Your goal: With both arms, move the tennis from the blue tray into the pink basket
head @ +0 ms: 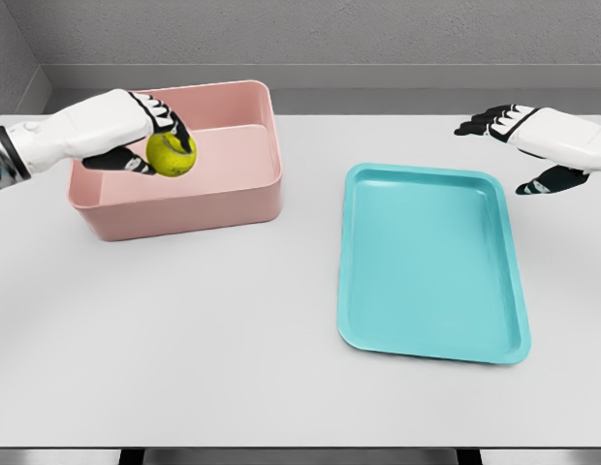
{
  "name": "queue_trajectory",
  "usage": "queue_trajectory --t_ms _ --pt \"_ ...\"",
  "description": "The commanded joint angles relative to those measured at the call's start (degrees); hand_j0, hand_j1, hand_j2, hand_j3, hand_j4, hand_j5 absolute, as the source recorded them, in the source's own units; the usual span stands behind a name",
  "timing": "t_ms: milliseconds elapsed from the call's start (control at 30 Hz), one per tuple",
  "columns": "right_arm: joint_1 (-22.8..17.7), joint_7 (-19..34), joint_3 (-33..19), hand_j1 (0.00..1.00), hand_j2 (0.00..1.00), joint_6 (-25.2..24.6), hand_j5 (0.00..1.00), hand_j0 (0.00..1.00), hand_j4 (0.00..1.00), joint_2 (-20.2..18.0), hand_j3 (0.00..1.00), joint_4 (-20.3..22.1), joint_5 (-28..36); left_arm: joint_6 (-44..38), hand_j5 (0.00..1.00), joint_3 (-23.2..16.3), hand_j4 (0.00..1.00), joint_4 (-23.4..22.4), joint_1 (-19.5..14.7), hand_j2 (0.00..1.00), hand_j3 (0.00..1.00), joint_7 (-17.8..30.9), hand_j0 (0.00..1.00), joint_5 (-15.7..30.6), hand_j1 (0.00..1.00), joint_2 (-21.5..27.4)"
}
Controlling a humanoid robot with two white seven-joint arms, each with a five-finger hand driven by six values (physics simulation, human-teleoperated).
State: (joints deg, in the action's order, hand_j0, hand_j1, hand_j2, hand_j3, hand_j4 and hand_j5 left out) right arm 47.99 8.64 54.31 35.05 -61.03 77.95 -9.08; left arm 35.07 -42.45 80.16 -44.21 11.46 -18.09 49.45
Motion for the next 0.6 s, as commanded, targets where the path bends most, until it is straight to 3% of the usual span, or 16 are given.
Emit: queue_trajectory --t_ms 0,200,300,333,567 --pt "0.00 -0.03 -0.17 1.00 1.00 -0.05 1.00 1.00 1.00 -0.06 1.00 0.01 0.38 -0.07 0.55 0.96 0.55 -1.50 0.00 0.55 0.55 -0.03 0.55 0.25 0.55 -0.49" --pt "0.00 -0.03 -0.08 1.00 1.00 -0.05 1.00 1.00 1.00 -0.06 1.00 0.01 0.38 -0.07 0.55 1.85 0.55 -3.78 0.09 0.55 0.55 1.10 0.55 0.08 0.55 -2.34" --pt "0.00 -0.03 -0.08 1.00 1.00 -0.05 1.00 1.00 1.00 -0.06 1.00 0.01 0.38 -0.07 0.94 3.34 0.94 -3.96 0.53 0.94 0.94 1.11 0.94 -0.01 0.94 -3.13" --pt "0.00 -0.03 -0.08 1.00 1.00 -0.05 1.00 1.00 1.00 -0.06 1.00 0.01 0.38 -0.07 0.98 3.34 0.98 -3.96 0.62 0.98 0.98 1.02 0.98 -0.01 0.98 -3.13" --pt "0.00 -0.03 -0.08 1.00 1.00 -0.05 1.00 1.00 1.00 -0.06 1.00 0.01 0.38 -0.07 1.00 3.78 1.00 -3.69 0.88 1.00 1.00 0.84 1.00 -0.01 1.00 -3.04"
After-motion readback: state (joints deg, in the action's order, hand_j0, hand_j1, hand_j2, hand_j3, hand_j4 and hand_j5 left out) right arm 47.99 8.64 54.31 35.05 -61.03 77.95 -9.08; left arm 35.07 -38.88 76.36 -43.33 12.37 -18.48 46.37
